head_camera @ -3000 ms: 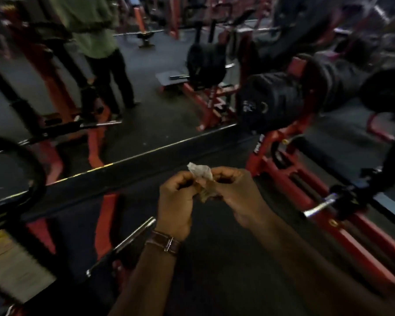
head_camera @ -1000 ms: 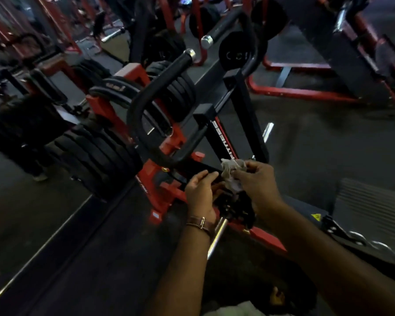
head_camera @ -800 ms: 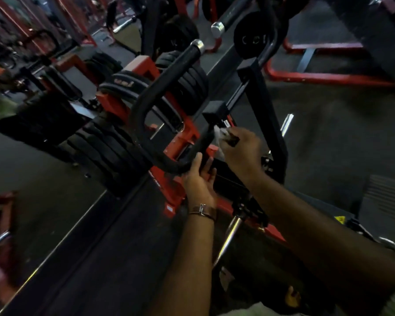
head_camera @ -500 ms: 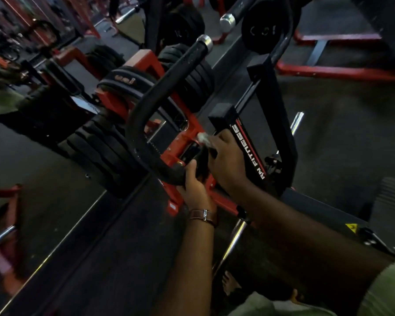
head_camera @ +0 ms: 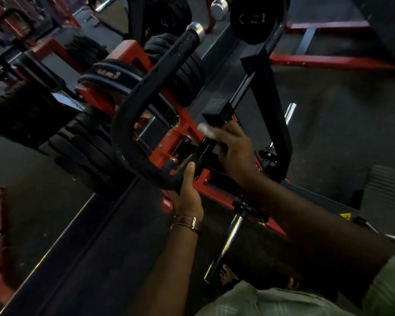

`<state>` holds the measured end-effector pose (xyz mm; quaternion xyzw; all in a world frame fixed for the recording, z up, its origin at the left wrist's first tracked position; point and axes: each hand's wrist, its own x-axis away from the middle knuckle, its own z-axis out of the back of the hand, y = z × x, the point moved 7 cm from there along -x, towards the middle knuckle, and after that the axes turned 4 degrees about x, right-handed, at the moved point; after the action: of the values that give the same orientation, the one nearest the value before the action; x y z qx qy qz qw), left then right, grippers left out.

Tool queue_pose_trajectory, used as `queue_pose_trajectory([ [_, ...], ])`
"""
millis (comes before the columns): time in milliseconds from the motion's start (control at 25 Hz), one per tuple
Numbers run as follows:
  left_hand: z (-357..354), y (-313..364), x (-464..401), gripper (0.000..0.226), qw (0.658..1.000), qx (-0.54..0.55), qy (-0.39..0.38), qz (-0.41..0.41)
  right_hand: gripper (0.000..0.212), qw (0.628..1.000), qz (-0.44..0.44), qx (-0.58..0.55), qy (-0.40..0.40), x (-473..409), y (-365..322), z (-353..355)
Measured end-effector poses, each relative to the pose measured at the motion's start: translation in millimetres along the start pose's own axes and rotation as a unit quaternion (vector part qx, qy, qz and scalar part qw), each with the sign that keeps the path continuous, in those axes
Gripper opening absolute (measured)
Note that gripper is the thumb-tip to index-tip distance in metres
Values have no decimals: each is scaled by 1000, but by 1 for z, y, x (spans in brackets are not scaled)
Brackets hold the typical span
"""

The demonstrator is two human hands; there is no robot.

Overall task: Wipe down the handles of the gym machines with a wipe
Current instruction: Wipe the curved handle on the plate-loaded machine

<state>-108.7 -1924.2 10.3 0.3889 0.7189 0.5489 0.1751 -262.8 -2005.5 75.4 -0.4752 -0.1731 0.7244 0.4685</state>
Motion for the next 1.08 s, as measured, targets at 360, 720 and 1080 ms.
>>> queue_pose_trajectory([
  [360, -2, 9, 6, 77, 999, -22, -32, -3, 32, 995, -74, -59, 33, 22, -12, -3],
  [720, 23, 41, 7, 46, 991, -26, -84, -105, 8, 993, -61, -91, -39, 66, -63, -22],
  [1080, 26, 46, 16, 32, 989, -77, -76, -105, 25, 989, -78, -107, -64, 67, -62, -26],
])
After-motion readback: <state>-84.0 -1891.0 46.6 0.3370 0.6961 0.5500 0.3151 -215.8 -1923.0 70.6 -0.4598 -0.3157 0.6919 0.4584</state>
